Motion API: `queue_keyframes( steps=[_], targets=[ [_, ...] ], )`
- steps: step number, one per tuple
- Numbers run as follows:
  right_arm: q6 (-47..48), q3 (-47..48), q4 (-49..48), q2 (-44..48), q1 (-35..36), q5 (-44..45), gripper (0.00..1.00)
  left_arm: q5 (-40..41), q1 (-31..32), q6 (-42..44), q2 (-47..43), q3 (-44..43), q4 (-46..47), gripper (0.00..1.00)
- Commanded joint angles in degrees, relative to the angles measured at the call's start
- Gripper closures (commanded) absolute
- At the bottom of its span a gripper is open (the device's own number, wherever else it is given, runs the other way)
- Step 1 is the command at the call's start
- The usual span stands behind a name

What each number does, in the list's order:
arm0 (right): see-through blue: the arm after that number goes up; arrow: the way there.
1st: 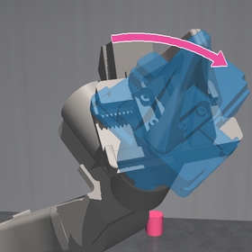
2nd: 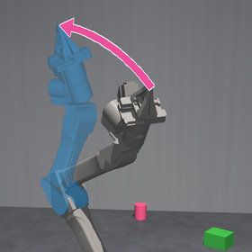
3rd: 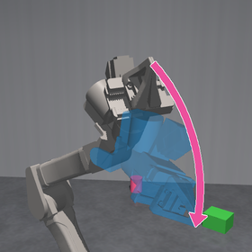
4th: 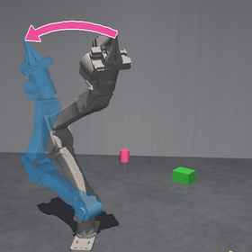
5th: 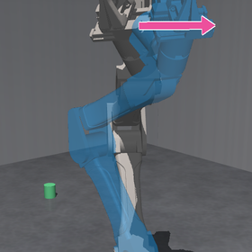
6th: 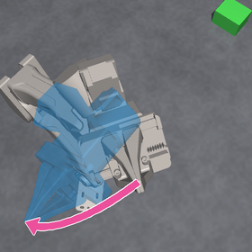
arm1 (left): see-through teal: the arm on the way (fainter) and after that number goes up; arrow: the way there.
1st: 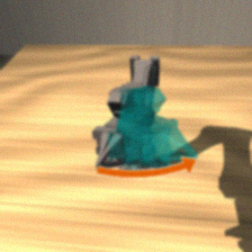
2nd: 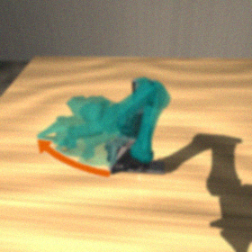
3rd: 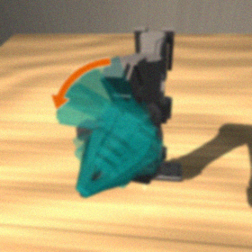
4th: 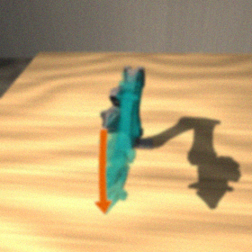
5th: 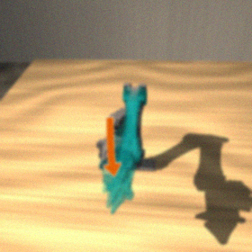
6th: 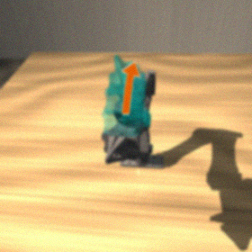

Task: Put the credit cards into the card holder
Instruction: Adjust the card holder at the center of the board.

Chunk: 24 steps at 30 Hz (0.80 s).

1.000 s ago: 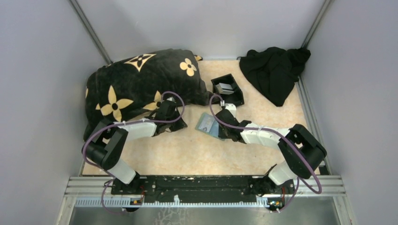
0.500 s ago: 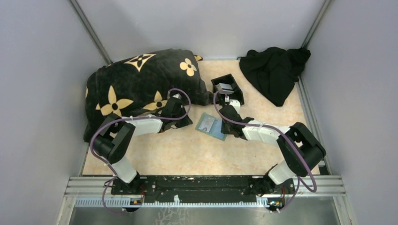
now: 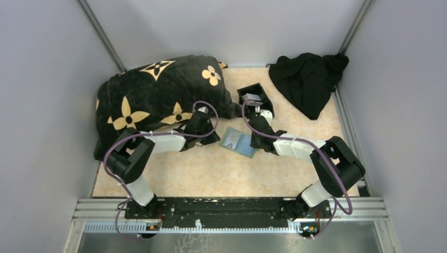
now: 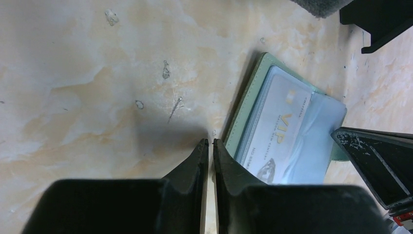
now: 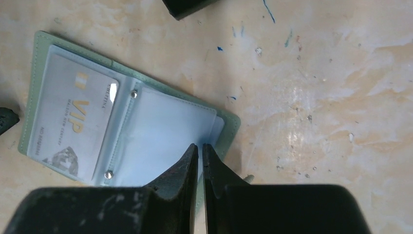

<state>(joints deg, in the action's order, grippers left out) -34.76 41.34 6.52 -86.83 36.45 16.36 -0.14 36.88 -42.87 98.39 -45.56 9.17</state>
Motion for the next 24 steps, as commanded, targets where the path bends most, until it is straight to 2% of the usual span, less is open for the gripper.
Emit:
queue_keyframes(
  steps=[1, 16, 24],
  targets=[
    [1.9, -0.5, 5.7, 4.1, -0.8, 2.5, 0.91, 0.9, 0.9, 0.3, 2.6, 2.3, -5.2, 0.85],
    [4.2, -1.5, 9.2, 9.6, -0.6, 2.9, 0.92, 1.0, 4.2, -1.8, 0.8, 5.4, -4.1, 0.87],
    [4.3, -0.8, 10.8, 11.0, 2.1, 1.9, 0.92, 1.4, 5.9, -3.2, 0.1, 7.9, -3.4, 0.88]
  ],
)
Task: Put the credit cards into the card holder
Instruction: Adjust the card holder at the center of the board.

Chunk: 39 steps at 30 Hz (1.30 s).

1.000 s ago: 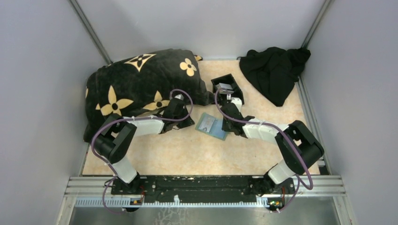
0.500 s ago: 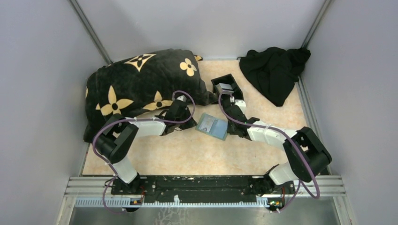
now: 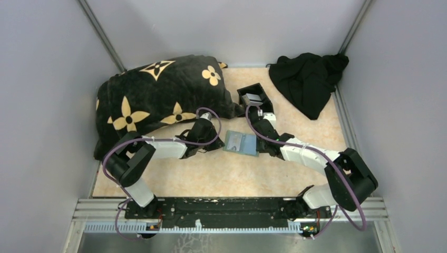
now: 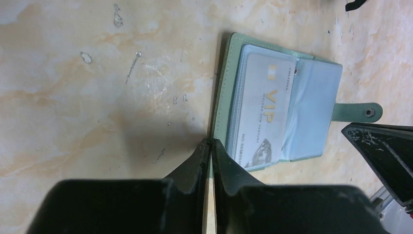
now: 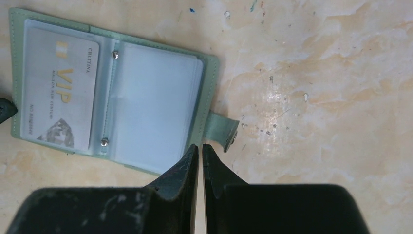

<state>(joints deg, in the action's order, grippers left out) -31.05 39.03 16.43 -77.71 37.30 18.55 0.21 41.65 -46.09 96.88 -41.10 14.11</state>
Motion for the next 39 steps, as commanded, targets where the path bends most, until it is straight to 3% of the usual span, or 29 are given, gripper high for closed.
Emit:
queue_keyframes(
  steps=[1, 24, 33, 39],
  targets=[
    [0.6, 1.5, 1.2, 1.9, 1.5, -0.4, 0.92, 1.1, 1.3, 0.0, 1.4, 3.7, -8.2, 0.88],
    [-0.2, 0.4, 3.9, 4.3, 2.6, -0.5, 0.90, 2.2, 5.5, -3.2, -0.9, 8.1, -7.1, 0.89],
    [0.8, 4.6, 5.5, 6.5, 3.0, -0.8, 0.72, 6.9, 5.5, -2.6, -4.1, 6.6, -11.8, 0.85],
    [3.3, 12.3, 5.9, 3.2, 1.9, 1.0, 0.61, 9.7, 5.5, -1.5, -6.3, 4.7, -15.1, 0.81]
  ],
)
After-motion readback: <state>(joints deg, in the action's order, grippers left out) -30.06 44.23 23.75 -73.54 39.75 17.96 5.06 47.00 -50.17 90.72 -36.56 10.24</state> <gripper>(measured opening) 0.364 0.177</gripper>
